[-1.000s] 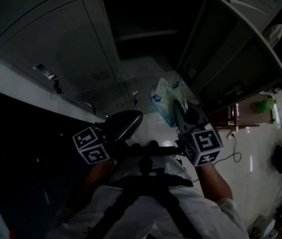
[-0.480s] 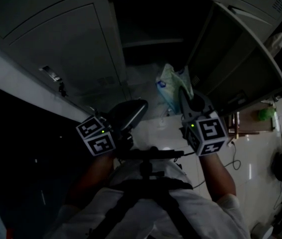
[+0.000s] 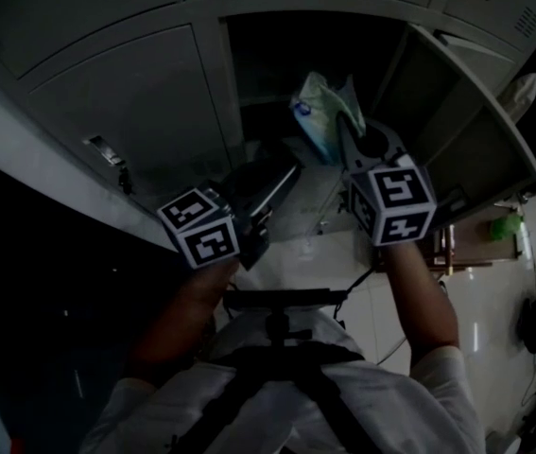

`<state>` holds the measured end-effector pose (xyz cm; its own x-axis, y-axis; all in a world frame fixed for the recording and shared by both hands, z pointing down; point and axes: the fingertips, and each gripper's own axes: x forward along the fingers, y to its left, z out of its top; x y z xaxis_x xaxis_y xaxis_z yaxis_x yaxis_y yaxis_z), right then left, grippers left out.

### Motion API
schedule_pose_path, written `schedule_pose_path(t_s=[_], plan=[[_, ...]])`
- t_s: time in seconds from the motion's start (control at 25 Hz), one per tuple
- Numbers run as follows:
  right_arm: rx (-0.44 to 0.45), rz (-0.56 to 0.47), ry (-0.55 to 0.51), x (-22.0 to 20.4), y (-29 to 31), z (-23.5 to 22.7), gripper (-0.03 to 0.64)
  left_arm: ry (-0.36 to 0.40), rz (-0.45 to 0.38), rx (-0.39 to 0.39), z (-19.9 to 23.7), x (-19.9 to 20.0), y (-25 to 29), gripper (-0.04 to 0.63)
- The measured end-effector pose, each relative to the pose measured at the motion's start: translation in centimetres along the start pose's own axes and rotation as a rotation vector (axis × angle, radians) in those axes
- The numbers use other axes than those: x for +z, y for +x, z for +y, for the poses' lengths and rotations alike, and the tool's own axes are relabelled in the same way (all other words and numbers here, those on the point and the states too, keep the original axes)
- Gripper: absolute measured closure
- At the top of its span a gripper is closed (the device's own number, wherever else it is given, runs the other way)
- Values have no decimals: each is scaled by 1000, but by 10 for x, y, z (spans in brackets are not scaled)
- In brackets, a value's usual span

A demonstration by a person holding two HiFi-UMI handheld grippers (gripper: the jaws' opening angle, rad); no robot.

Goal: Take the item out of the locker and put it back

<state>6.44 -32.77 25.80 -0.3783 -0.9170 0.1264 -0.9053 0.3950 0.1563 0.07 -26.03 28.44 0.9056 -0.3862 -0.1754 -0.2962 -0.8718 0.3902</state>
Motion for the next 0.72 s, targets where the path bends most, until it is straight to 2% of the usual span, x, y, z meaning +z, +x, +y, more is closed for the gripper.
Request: schedule_pose_path(t_s=[0.4,0.56,0.72], plan=[[-30,-12,-64,33,58,-15,606,42,-34,15,22,33,25,601],[-53,-1,-89,36,82,-25,606,59,-48,43,35,44,32,601],[-71,17,-102,41,108,-33,606,64,-57,102,52,49,39,601]])
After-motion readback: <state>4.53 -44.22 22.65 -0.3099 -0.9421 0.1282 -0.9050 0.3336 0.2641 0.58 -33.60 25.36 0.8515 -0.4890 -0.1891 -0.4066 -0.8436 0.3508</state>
